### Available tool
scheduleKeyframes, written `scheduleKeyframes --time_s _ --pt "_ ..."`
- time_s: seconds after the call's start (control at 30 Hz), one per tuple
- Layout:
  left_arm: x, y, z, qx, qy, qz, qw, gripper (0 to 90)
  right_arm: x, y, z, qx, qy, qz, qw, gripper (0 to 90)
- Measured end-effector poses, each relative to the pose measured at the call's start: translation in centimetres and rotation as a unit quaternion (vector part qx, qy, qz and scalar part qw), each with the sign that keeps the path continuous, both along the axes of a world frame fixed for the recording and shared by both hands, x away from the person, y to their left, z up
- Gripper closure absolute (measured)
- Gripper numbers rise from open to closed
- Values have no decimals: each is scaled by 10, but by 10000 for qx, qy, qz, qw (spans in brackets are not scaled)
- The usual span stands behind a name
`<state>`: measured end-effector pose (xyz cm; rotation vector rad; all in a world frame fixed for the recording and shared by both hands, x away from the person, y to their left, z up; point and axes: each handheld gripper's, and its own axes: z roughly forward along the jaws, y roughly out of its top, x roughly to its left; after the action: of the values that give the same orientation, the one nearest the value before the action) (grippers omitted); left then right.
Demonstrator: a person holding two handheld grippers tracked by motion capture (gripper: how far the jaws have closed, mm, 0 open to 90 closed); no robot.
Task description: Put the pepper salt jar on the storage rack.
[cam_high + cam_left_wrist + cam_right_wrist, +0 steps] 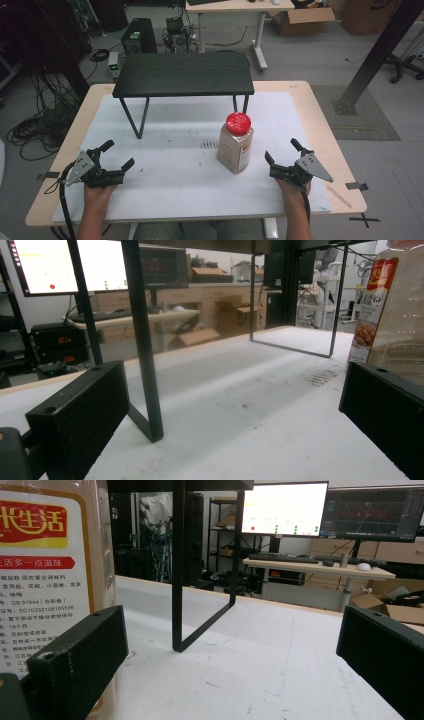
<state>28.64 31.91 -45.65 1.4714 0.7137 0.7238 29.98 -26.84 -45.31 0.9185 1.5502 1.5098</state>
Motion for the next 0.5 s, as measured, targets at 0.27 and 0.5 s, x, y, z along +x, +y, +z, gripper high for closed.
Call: scheduleKeyframes --time_s 0.27,0.5 --pt "0 0 0 -7 10 -3 10000 3 0 0 0 -7 3 4 10000 0" --pt "0 0 0 4 -4 -1 10000 2 1 0 0 -21 31 12 10000 0"
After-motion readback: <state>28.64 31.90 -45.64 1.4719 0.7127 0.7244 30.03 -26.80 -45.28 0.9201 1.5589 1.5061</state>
